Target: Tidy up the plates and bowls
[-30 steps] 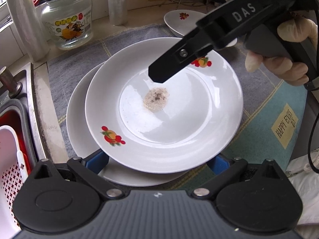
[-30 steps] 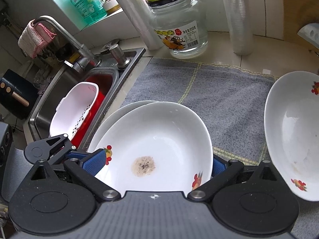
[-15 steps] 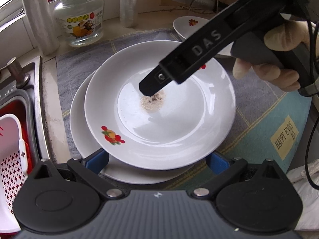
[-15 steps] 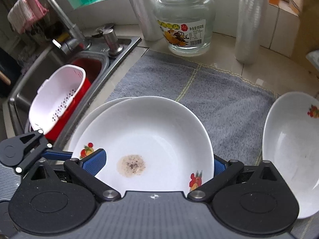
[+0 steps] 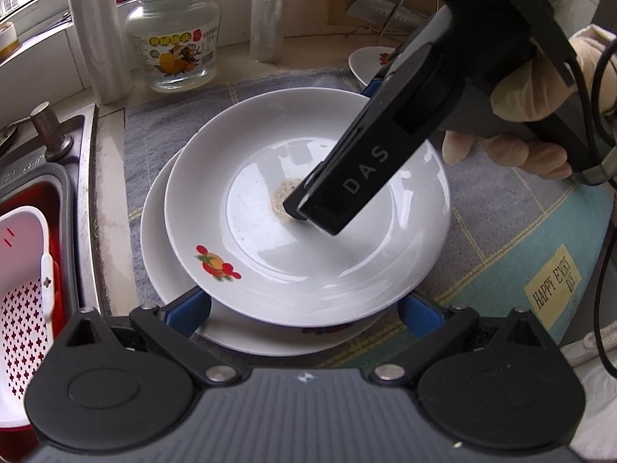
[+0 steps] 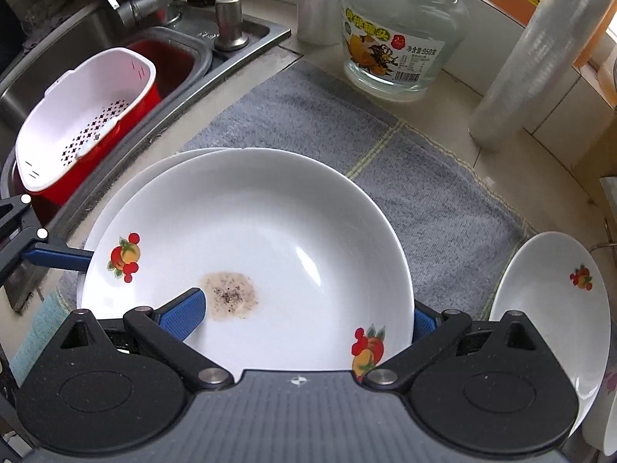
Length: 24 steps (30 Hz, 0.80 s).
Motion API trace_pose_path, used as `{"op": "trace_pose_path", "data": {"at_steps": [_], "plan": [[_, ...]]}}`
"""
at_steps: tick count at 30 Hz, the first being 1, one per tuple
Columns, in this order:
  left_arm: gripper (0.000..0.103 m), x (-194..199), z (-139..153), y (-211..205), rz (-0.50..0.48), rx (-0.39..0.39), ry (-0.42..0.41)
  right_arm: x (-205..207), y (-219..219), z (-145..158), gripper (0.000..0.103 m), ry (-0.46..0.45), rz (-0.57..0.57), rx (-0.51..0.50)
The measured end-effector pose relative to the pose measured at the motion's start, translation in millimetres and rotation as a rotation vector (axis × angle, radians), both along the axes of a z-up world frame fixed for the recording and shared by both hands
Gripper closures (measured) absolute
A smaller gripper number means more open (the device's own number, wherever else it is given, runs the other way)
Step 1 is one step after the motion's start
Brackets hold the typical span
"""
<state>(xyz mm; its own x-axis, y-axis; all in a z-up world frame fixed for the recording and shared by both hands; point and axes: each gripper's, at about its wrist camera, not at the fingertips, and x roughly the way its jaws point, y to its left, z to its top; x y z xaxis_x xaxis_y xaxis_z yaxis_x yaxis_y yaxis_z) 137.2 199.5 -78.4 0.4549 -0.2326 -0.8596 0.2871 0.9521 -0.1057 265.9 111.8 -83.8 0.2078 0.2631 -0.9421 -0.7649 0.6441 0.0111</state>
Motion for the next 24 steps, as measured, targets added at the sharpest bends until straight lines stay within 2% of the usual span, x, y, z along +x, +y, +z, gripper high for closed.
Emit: {"op": "trace_pose_path", "data": {"at_steps": [6,13,18,24], "plan": [[0.000,10.5,-1.7,-4.6,-0.020,0.051,0.043,-0.6,-0.6,1.3,0.000,-0.003,-0.002,-0.009],[0.001,20.7,-0.9,-5.2,-0.045,0.080,0.104,-1.4,-8.4,4.4,0.000,0.012,-0.011,0.031],[0.001,19.5,-1.0,-5.3,-0.048,0.090,0.101,-2.7,-13.0,5.3,0.000,0.025,-0.015,0.061],[0.001,10.2,-0.2,-6.1,-0.034,0.134,0.056,-8.4,-19.6,6.0,0.000,0.056,0.009,0.102]]}}
